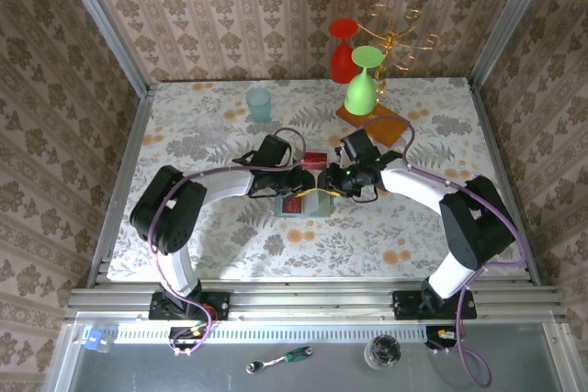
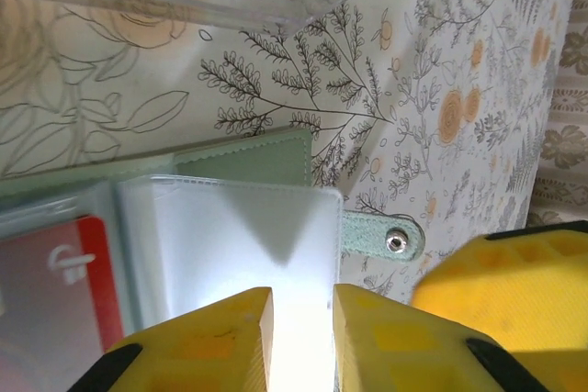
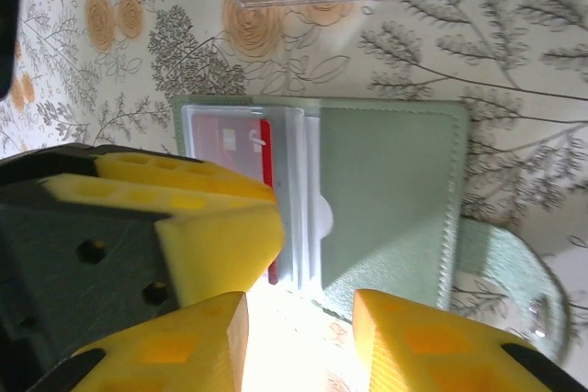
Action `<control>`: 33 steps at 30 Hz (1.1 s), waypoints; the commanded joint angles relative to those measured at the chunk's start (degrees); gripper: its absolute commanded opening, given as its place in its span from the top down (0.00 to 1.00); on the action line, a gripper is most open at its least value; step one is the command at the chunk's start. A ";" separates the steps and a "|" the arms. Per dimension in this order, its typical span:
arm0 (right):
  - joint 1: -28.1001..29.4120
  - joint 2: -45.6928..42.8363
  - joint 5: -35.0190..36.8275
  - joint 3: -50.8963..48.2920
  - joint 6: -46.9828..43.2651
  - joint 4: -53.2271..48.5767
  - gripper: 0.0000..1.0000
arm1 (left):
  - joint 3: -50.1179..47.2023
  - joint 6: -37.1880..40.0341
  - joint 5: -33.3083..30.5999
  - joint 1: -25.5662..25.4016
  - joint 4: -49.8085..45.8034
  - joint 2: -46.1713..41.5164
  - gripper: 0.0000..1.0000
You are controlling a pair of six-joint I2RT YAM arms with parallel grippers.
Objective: Take the credit cards out of the card holder
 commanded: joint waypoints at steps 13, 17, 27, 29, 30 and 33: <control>-1.60 -1.86 -2.49 -2.15 -0.53 -0.74 0.62 | 2.24 -0.85 -1.29 -1.11 -0.72 0.90 0.74; -0.94 -0.87 -2.63 -1.37 0.21 -0.26 0.62 | 0.56 -0.76 -1.11 -0.31 0.11 -0.68 0.74; 2.83 5.09 -2.49 4.84 1.64 -0.72 0.63 | -6.63 -0.19 -0.54 4.04 1.53 -6.90 0.74; 3.72 6.79 -2.37 6.54 1.59 -0.89 0.63 | -8.40 -0.03 -0.42 5.10 1.65 -8.43 0.75; 4.05 7.44 -2.37 7.15 1.72 -1.04 0.63 | -9.10 0.13 -0.43 5.53 1.62 -9.10 0.75; 5.11 9.70 -2.54 9.12 1.98 -1.22 0.63 | -11.32 0.34 -0.41 6.90 1.63 -11.00 0.75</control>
